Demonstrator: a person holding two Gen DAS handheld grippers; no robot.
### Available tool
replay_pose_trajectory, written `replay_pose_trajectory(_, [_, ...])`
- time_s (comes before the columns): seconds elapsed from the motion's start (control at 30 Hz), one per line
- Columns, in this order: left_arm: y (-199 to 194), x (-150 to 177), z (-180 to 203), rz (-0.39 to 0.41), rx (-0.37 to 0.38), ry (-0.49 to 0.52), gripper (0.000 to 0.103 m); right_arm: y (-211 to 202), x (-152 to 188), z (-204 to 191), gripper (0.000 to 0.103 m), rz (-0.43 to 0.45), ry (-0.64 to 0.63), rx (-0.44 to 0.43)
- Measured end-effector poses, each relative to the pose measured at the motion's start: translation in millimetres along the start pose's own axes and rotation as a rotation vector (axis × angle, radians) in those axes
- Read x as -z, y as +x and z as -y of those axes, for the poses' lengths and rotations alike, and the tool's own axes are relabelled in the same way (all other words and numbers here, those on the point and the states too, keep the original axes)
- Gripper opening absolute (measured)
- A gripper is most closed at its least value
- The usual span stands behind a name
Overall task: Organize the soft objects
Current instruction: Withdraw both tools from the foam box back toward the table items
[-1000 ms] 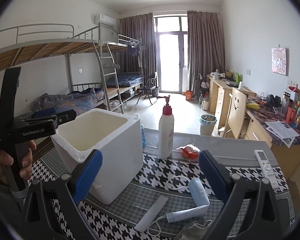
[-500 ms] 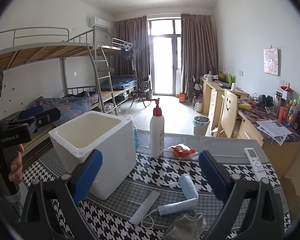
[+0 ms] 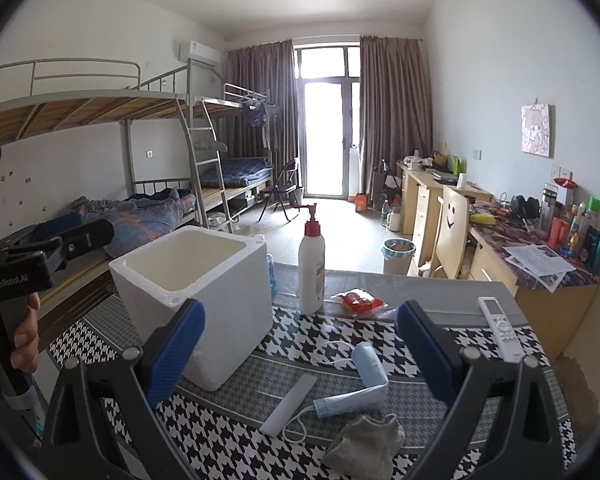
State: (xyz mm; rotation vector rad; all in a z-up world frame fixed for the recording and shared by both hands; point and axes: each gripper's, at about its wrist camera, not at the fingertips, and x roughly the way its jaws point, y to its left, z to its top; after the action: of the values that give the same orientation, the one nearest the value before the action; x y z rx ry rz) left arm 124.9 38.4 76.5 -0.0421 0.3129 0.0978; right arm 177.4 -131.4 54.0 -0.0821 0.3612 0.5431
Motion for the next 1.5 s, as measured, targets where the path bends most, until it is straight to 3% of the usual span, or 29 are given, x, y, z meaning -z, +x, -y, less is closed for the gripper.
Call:
replay_pose_trajectory(0.43, [-21.8, 11.8, 12.8, 0.018, 0.025, 0.013, 0.102, -22.0, 12.9, 6.8, 0.099, 0.011, 0.007, 0.017])
replay_pose_trajectory(1.0, [-16.2, 38.8, 29.8, 0.007, 0.08, 0.042, 0.102, -27.1, 38.0, 19.2, 0.099, -0.001, 0.014, 0.053])
replay_pose_trajectory(1.5, [6.7, 62.2, 48.0, -0.078, 0.145, 0.041, 0.102, -20.4, 59.1, 33.2, 0.099, -0.04, 0.035, 0.077])
